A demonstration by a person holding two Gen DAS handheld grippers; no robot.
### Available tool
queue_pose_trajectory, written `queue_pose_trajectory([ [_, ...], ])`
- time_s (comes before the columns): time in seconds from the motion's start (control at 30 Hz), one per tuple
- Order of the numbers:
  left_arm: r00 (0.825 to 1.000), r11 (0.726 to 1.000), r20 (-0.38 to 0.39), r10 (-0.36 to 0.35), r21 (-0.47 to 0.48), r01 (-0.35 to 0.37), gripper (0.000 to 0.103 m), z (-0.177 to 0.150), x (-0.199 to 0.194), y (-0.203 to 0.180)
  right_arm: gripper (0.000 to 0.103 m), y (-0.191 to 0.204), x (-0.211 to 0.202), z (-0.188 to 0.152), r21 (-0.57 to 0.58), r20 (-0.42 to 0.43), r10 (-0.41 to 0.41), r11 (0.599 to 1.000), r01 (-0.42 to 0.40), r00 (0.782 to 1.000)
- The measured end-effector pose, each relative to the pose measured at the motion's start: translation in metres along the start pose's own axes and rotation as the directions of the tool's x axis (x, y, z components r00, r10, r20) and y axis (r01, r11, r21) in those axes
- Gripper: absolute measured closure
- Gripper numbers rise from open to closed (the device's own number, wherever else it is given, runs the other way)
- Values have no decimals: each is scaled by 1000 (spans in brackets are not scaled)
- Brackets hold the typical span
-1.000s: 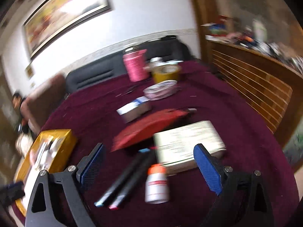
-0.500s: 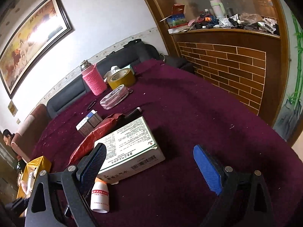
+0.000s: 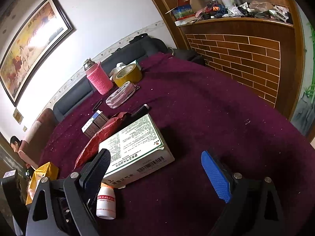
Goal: Organize objects
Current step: 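Grasp a black marker with the left tool and lift it, then grasp the white orange-capped bottle with the right tool while the left tool holds the marker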
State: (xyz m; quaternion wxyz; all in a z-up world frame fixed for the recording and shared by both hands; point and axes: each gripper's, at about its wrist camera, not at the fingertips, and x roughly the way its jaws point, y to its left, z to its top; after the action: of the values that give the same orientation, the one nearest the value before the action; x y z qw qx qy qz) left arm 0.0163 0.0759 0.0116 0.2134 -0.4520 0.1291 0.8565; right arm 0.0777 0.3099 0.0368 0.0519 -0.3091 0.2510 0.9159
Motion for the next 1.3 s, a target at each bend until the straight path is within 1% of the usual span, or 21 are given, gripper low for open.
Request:
queue_pose_trajectory([
  [0.13,1000,999,22,14,30,-14,71,6,5,-6,7,-2,1,1,10,-3,5,1000,-5,1000],
  [0.23,999,1000,31,11,13,-11,71,8,7,-6,7,-3,2,2,17,-6,2,1000,-2,1000],
  [0.3,999,1000,34,-1,-10,2,75,7,7,-4,7,-3,3,2,16,-7,-2,1000,2,1000],
  [0.33,999,1000,38,-5,-22,6,84,6,6,-3,7,-2,3,2,13,-9,-5,1000,5,1000],
  [0.37,999,1000,40,-3,-27,4,88,6,5,-3,7,-2,4,2,10,-11,-9,1000,9,1000],
  [0.5,999,996,47,-25,-87,29,89,1,-4,8,7,-2,8,1,1,-24,-29,1000,29,999],
  [0.6,996,988,81,-48,-143,59,89,-6,-22,20,7,0,9,0,-12,-24,-45,999,44,999],
  [0.7,989,978,131,-72,-183,96,89,-18,-50,31,7,4,8,-1,-36,-22,-58,998,57,998],
  [0.83,973,965,214,-88,-224,136,89,-40,-93,43,7,15,6,-4,-93,-1,-75,993,74,997],
  [0.97,960,950,266,-90,-266,163,89,-62,-123,62,7,30,-1,-6,-167,31,-76,983,80,997],
  [1.03,955,941,284,-86,-291,171,89,-74,-136,73,7,37,-7,-12,-201,16,-68,977,70,998],
  [1.07,953,939,290,-82,-297,171,89,-78,-140,76,7,42,-11,-17,-218,-16,-48,975,44,999],
  [1.13,950,936,307,-66,-310,165,89,-90,-150,85,7,49,-11,-25,-242,-66,-37,970,20,997],
  [1.2,945,931,322,-63,-322,172,89,-98,-155,92,9,60,-7,-34,-298,-111,-59,954,24,992],
  [1.27,941,925,333,-61,-335,178,89,-105,-160,99,15,72,-3,-39,-348,-125,-85,937,37,989],
  [1.3,940,922,336,-59,-343,180,89,-109,-162,103,16,77,-1,-40,-363,-131,-94,931,41,987],
])
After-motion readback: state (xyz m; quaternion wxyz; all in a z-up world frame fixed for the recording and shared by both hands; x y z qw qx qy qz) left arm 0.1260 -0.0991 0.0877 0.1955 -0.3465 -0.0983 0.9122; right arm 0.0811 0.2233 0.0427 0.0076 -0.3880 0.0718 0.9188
